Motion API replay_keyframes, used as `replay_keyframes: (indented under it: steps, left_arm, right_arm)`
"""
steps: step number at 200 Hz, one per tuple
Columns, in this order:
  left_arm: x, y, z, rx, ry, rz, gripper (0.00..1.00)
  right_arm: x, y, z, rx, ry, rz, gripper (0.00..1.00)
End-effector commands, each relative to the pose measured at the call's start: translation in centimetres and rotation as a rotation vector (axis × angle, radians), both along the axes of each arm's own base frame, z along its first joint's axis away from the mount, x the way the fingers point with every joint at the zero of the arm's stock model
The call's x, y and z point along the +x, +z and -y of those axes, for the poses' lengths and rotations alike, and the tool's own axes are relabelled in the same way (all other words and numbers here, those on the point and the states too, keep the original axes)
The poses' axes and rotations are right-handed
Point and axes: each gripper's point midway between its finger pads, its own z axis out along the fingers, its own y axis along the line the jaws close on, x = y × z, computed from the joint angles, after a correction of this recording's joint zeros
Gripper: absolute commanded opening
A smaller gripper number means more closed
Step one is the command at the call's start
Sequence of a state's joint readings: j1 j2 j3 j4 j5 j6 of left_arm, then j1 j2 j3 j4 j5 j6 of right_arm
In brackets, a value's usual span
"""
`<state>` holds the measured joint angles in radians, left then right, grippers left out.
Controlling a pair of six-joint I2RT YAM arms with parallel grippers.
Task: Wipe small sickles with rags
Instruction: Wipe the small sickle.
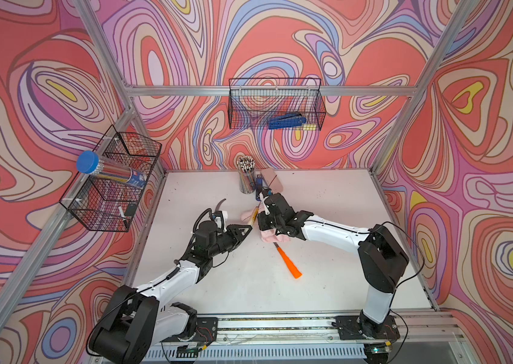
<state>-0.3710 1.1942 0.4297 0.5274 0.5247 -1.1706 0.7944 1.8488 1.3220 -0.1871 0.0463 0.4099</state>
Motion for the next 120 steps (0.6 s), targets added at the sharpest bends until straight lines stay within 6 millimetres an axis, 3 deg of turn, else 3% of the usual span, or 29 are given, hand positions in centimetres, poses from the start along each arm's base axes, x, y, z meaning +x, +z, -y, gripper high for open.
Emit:
replay_keyframes:
  steps: [1, 31, 52, 92, 120]
  left_arm:
    - [0.4, 2.3, 0.9, -0.030, -0.042, 0.071, 0.00]
    - [0.5, 2.3, 0.7, -0.018, -0.032, 0.077, 0.00]
    - [0.5, 2.4, 0.6, -0.003, -0.031, 0.082, 0.00]
    - [0.6, 1.9, 0.5, 0.007, -0.023, 0.073, 0.00]
    - [0.7, 1.7, 0.9, -0.029, -0.040, 0.062, 0.00]
  right_arm:
    - [-2.3, 2.2, -4.2, 0.070, 0.131, 0.051, 0.00]
    - [-6.1, 3.3, -7.8, 0.104, 0.257, 0.096, 0.00]
    - [-7.1, 3.2, -8.5, 0.176, 0.278, 0.060, 0.00]
    - [-6.3, 3.3, -7.1, 0.148, 0.215, 0.093, 0.00]
    - [-4.0, 2.7, -4.8, 0.115, 0.119, 0.080, 0.00]
